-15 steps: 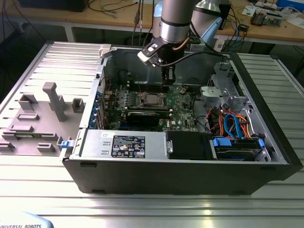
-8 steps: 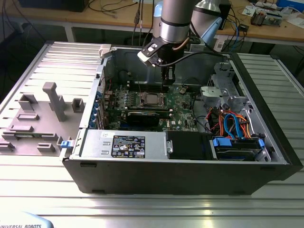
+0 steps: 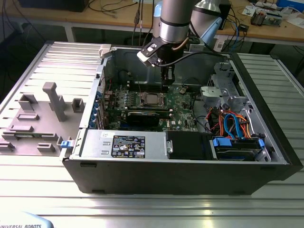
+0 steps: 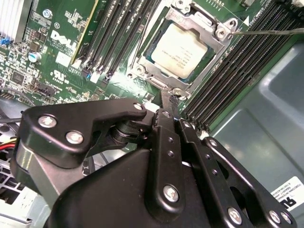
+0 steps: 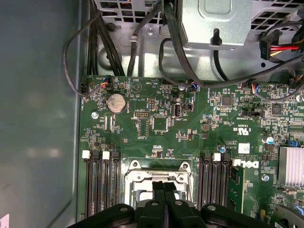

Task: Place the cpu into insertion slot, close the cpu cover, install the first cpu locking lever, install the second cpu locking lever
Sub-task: 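Close the cpu cover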

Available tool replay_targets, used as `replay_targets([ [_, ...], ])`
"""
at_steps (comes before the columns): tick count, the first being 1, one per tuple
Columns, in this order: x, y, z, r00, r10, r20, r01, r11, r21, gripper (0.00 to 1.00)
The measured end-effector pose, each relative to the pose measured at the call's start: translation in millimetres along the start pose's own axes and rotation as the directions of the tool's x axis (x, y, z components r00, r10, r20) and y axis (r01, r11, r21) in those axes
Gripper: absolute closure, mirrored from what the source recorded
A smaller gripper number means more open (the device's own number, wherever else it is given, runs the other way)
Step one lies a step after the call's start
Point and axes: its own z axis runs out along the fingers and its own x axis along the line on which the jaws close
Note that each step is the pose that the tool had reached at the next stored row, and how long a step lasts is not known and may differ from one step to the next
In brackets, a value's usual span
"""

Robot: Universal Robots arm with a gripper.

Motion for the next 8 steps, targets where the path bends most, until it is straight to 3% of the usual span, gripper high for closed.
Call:
replay_targets([
  [8, 0.5, -10.4, 1.1, 1.0, 0.0, -0.0001, 0.0, 1.0, -0.0001, 0.89],
])
